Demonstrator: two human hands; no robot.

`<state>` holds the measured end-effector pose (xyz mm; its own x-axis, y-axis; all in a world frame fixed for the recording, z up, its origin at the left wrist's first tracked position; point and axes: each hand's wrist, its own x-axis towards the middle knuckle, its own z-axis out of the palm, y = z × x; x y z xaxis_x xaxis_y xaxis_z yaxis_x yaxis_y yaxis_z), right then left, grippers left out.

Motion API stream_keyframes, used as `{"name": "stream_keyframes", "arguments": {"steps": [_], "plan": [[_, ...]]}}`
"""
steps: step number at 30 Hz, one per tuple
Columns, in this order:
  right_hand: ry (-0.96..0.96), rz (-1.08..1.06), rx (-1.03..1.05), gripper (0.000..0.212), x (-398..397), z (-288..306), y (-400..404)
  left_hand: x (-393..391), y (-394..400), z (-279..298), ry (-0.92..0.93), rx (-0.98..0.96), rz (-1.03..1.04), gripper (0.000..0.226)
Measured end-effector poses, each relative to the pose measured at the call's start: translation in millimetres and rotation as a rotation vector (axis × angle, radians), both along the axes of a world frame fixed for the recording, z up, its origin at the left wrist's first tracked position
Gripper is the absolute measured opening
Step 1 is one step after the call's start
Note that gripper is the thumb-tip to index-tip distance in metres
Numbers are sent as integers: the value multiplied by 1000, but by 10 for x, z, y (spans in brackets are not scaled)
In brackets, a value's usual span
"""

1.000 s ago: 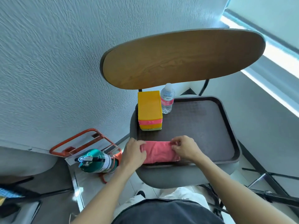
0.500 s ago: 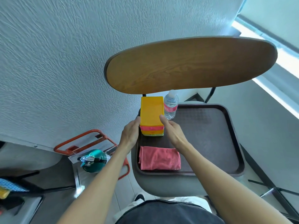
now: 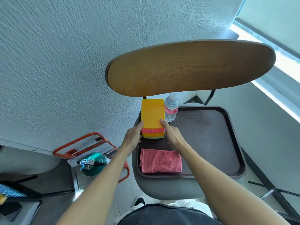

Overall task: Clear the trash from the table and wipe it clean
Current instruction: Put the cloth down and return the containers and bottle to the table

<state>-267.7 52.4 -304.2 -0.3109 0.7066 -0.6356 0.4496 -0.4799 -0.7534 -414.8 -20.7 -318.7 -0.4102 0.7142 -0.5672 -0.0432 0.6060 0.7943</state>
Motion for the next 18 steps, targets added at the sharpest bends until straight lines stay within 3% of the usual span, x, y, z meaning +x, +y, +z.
{"name": "stream_keyframes", "arguments": {"steps": [11, 18], "plan": [[96, 28, 2, 46, -9, 177, -154, -59, -113, 145, 58, 83, -19, 34], [120, -25, 54, 44, -47, 387, -337, -107, -273, 392, 102, 149, -55, 42]]}}
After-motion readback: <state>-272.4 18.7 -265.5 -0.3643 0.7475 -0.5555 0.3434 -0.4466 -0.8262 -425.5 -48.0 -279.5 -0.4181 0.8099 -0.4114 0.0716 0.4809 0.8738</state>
